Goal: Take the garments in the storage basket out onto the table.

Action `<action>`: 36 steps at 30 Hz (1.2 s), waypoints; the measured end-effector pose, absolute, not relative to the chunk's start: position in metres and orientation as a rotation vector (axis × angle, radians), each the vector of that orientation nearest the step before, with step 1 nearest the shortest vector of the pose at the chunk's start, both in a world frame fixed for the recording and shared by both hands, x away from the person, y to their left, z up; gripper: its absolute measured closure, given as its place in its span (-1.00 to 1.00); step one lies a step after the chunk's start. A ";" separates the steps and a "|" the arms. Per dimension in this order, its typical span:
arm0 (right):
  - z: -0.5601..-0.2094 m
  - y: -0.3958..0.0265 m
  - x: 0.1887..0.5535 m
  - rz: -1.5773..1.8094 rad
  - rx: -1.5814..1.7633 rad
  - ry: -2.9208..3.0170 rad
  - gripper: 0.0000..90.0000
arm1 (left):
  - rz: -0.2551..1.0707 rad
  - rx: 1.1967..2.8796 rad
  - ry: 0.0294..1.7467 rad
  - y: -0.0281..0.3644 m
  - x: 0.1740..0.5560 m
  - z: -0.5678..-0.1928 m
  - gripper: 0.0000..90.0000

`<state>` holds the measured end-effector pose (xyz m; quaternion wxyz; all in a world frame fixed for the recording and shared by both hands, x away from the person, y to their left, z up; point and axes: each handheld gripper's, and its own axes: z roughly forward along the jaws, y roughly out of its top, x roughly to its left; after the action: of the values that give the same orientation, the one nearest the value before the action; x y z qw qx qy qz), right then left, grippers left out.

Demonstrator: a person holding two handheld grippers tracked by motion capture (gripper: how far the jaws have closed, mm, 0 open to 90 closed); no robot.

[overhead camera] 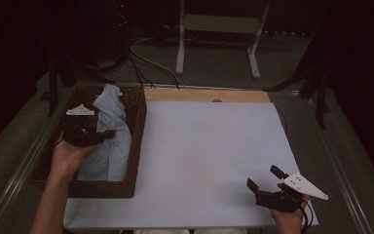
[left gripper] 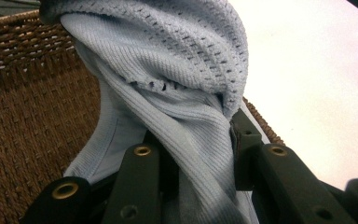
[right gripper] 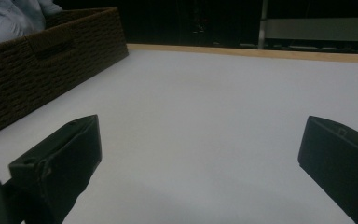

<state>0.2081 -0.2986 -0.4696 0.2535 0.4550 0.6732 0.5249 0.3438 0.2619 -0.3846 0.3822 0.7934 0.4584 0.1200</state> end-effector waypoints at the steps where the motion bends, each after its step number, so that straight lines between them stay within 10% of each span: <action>1: -0.470 -0.299 0.208 1.426 1.237 1.830 -1.00 | 0.306 2.023 1.167 0.262 0.344 -0.384 0.61; 36: -0.470 -0.299 0.208 1.428 1.234 1.829 -1.00 | 0.302 1.955 1.120 0.270 0.336 -0.366 0.61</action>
<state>0.2082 -0.2991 -0.4696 0.2540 0.4541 0.6731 0.5255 0.3358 0.2697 -0.3662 0.4207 0.7801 0.4471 0.1207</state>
